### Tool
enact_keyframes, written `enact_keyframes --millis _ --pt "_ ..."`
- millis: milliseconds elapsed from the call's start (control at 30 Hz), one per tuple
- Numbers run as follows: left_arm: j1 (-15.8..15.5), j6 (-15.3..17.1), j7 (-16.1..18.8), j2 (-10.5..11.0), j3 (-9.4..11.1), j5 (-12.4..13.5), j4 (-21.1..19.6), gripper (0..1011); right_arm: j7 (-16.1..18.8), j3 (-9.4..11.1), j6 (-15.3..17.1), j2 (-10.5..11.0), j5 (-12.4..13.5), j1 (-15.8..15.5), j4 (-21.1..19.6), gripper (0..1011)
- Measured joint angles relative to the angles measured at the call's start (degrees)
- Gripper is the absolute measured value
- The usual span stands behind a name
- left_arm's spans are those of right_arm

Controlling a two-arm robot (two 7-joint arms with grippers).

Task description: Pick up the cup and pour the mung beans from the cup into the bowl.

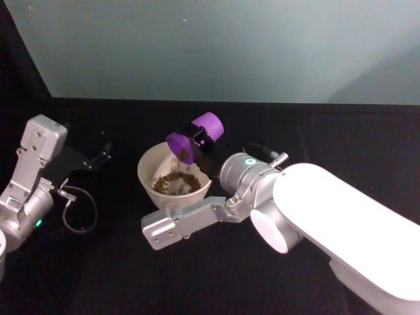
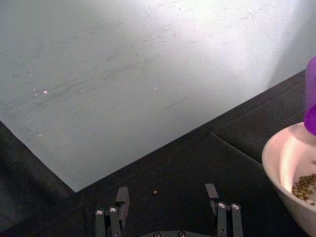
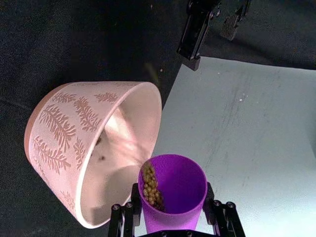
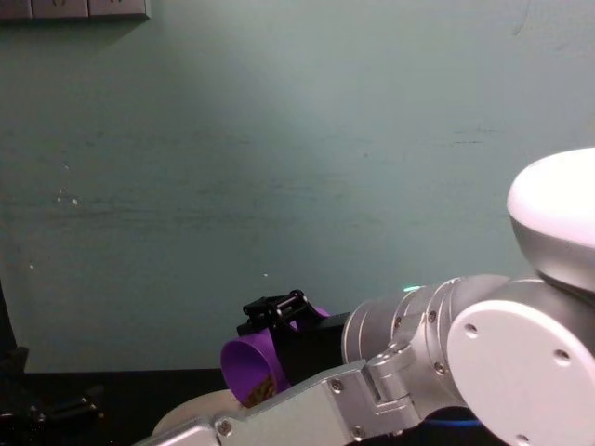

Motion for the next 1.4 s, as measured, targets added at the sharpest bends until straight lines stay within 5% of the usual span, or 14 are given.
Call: enact_keyframes --millis 1400 --pt "0.0 0.0 0.0 0.0 -0.01 0.0 0.0 1000 -0.3 -0.78 -0.03 0.16 -2.01 0.25 0.01 726"
